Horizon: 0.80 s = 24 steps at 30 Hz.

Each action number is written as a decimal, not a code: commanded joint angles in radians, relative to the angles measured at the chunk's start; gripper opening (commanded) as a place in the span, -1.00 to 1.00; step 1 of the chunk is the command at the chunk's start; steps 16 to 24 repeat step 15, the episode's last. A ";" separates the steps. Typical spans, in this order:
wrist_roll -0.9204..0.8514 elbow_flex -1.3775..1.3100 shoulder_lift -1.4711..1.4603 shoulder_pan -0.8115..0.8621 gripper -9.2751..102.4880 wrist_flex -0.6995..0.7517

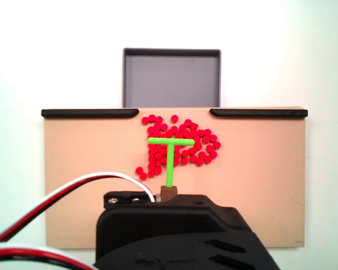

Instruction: Gather the left side granules

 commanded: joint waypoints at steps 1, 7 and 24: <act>0.006 -0.021 0.008 -0.018 -0.84 0.005; 0.002 -0.021 0.011 -0.020 -0.84 0.005; 0.002 -0.021 0.015 -0.018 -0.84 0.005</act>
